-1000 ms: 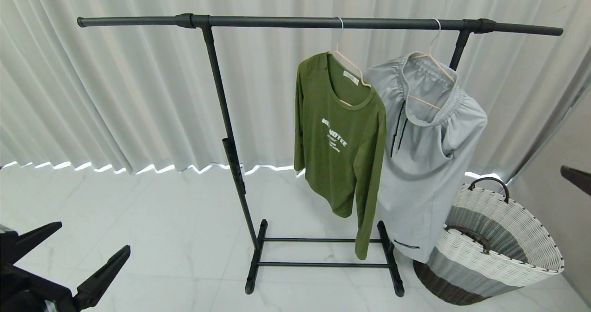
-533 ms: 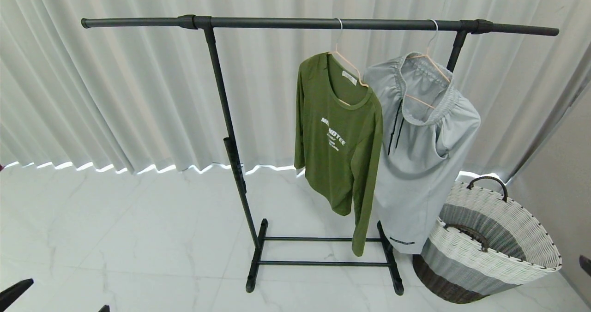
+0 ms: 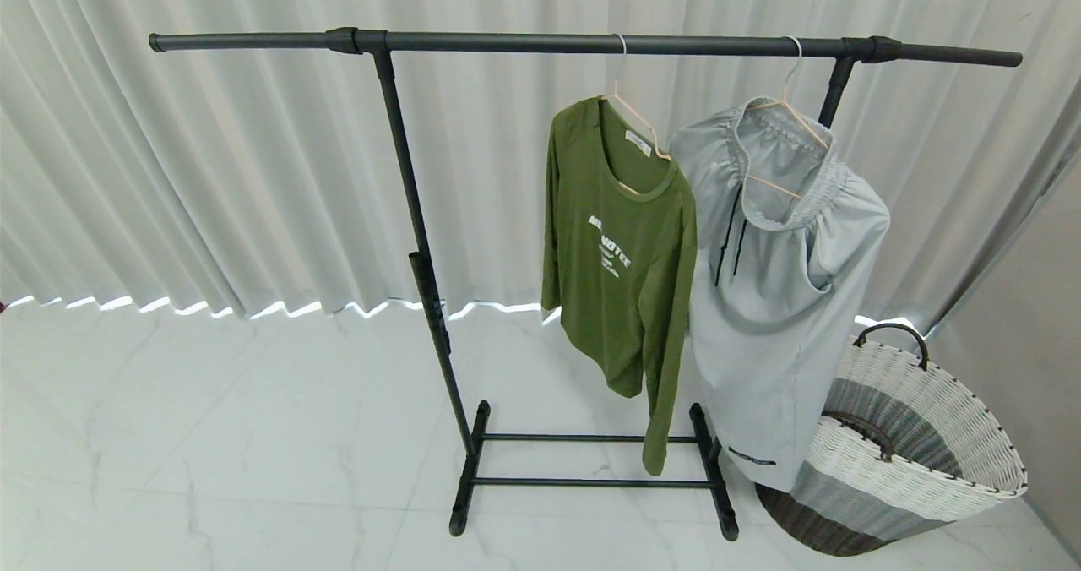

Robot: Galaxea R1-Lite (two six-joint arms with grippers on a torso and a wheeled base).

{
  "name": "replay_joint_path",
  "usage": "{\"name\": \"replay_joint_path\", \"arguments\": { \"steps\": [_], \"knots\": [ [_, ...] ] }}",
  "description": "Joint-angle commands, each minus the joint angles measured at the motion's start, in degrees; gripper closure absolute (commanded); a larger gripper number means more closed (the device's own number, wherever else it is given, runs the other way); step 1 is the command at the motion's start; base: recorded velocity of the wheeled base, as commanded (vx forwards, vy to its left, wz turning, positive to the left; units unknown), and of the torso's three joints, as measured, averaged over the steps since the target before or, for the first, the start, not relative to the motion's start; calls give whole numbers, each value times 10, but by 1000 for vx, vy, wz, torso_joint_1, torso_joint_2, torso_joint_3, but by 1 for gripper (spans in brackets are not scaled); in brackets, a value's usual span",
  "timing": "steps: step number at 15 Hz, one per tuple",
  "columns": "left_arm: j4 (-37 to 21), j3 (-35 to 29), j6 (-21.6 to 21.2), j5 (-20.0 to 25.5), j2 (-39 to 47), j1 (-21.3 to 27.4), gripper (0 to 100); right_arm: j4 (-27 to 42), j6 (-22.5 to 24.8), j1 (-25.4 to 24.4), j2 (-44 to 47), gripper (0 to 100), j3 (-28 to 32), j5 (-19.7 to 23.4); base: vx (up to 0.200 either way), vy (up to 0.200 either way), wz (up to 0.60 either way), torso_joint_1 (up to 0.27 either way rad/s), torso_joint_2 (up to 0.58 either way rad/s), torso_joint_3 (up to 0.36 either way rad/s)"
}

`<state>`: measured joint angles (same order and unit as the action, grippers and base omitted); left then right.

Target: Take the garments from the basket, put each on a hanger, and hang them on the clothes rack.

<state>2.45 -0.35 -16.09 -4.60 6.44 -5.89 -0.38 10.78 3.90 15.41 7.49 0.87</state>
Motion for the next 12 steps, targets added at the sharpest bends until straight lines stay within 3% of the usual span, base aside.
{"name": "replay_joint_path", "arguments": {
  "steps": [1, 2, 6, 8, 10, 12],
  "knots": [
    [0, 2, 5, 1, -9, 0, 0, -3, 1, 1, -103, 0, -63, -49, 0, 0, 0, 0, 0, 0],
    [0, 2, 1, 16, -9, 0, 0, -16, -1, 0, -101, 0, -73, -83, 0, 0, 0, 0, 0, 0],
    [-10, 0, 3, 218, -9, 0, 0, -30, -18, 0, -101, 0, -75, -89, 0, 0, 0, 0, 0, 0],
    [-12, -1, 5, 187, -9, 0, 0, -35, -20, 0, -101, 0, -75, -88, 0, 0, 0, 0, 0, 0],
    [-3, 3, 18, 42, -10, 0, 0, -43, -17, 0, -102, 0, -75, -87, 0, 0, 0, 0, 0, 0],
    [-3, 3, 49, 6, -9, 0, 0, -43, -15, 0, -101, 0, -75, -62, 0, 0, 0, 0, 0, 0]
  ]
}}
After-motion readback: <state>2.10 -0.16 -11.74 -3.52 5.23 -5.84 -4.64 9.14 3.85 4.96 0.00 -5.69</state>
